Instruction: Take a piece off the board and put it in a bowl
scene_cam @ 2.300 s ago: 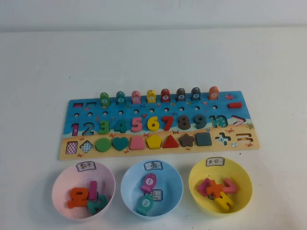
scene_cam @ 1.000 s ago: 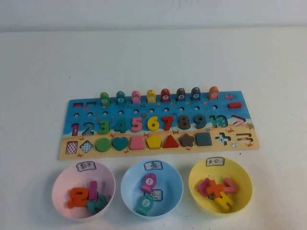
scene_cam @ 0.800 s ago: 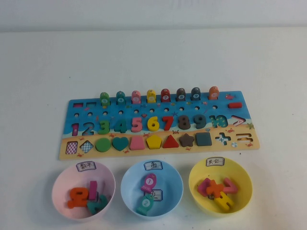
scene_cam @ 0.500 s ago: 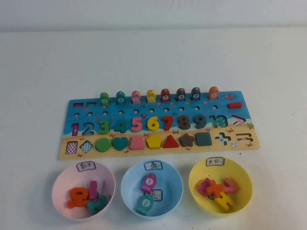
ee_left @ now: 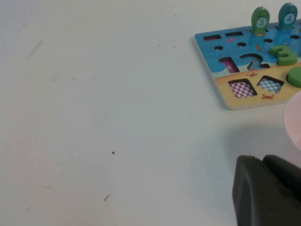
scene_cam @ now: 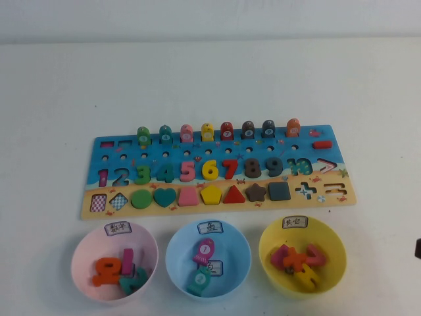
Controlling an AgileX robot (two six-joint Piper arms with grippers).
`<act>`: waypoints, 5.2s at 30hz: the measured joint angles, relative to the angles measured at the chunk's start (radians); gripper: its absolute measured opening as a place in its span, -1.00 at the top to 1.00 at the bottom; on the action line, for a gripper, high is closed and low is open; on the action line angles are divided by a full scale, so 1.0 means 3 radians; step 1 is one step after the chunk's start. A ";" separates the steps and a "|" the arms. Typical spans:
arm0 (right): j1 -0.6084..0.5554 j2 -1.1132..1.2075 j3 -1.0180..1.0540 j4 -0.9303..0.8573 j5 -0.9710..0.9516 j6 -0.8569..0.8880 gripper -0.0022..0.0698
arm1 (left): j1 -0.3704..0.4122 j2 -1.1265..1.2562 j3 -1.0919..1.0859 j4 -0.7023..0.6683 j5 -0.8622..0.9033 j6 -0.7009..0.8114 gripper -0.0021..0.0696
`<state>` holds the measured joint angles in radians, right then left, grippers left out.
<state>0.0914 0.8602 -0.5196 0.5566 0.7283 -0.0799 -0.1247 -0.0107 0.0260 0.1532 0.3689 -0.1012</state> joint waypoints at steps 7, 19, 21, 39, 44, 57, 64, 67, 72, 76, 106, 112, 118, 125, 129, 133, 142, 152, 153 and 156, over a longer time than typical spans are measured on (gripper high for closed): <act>0.0131 0.1090 -0.0872 -0.0366 0.0229 -0.0017 0.99 | 0.0000 0.0000 0.0000 0.0000 0.0000 0.0000 0.95; 0.0552 0.2644 -0.2580 -0.1002 0.0772 0.0328 0.99 | 0.0000 0.0000 0.0000 0.0000 0.0000 0.0000 0.95; 0.0609 0.2867 -0.2865 -0.1125 0.0866 0.0391 0.99 | 0.0000 0.0000 0.0000 0.0000 0.0000 0.0000 0.95; 0.0730 0.4434 -0.4908 -0.1718 0.1637 0.0677 0.04 | 0.0000 0.0000 0.0000 0.0000 0.0000 0.0000 0.95; 0.0730 0.4608 -0.5079 -0.1808 0.1655 0.0706 -0.13 | 0.0000 0.0000 0.0000 0.0000 0.0000 0.0000 0.95; 0.0730 0.4887 -0.5121 -0.1879 0.1660 0.0714 -0.15 | 0.0000 0.0000 0.0000 0.0000 0.0000 0.0000 0.95; 0.0730 0.4906 -0.5128 -0.1909 0.1660 0.0780 -0.15 | 0.0000 0.0000 0.0000 0.0000 0.0000 0.0000 0.95; 0.0730 0.4906 -0.5128 -0.1911 0.1660 0.0824 -0.15 | 0.0000 0.0000 0.0000 0.0000 0.0000 0.0000 0.95; 0.0730 0.4906 -0.5128 -0.1904 0.1667 0.0900 -0.15 | 0.0000 0.0000 0.0000 0.0000 0.0000 0.0000 0.95; 0.0730 0.4906 -0.5128 -0.1904 0.1669 0.1019 -0.15 | 0.0000 0.0000 0.0000 0.0000 0.0000 0.0000 0.95; 0.0730 0.5007 -0.5324 -0.1939 0.1666 0.0849 -0.15 | -0.0001 0.0000 0.0000 0.0000 0.0000 0.0000 0.95; 0.0730 0.5007 -0.5324 -0.1932 0.1666 0.0740 -0.15 | -0.0001 0.0000 0.0000 0.0000 0.0000 0.0000 0.95; 0.0730 0.5007 -0.5324 -0.1939 0.1666 0.0727 -0.03 | -0.0001 0.0000 0.0000 0.0000 0.0000 0.0000 0.95; 0.0730 0.5007 -0.5324 -0.1972 0.1666 0.0727 0.16 | -0.0001 0.0000 0.0000 0.0000 0.0000 0.0000 0.95; 0.0730 0.5007 -0.5324 -0.1978 0.1666 0.0727 0.16 | -0.0001 0.0000 0.0000 0.0000 0.0000 0.0000 0.95; 0.0730 0.5007 -0.5324 -0.1978 0.1666 0.0727 0.16 | -0.0001 0.0000 0.0000 0.0000 0.0000 0.0000 0.95; 0.0730 0.5007 -0.5339 -0.1978 0.1673 0.0727 0.16 | -0.0001 0.0000 0.0000 0.0016 0.0000 0.0000 0.95; 0.0730 0.5029 -0.5762 -0.1978 0.1694 0.0725 0.16 | -0.0001 0.0000 0.0000 0.0090 0.0007 0.0000 0.95; 0.0730 0.5029 -0.5768 -0.1978 0.1694 0.0725 0.16 | -0.0001 0.0000 0.0000 0.0110 0.0007 0.0000 0.95; 0.0730 0.5029 -0.5776 -0.1978 0.1694 0.0725 0.16 | -0.0001 0.0000 0.0000 0.0131 0.0013 0.0000 0.95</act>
<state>0.3104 2.3688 -2.2524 -0.0368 1.2366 0.1377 -0.1251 -0.0107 0.0260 0.1925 0.3727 -0.1012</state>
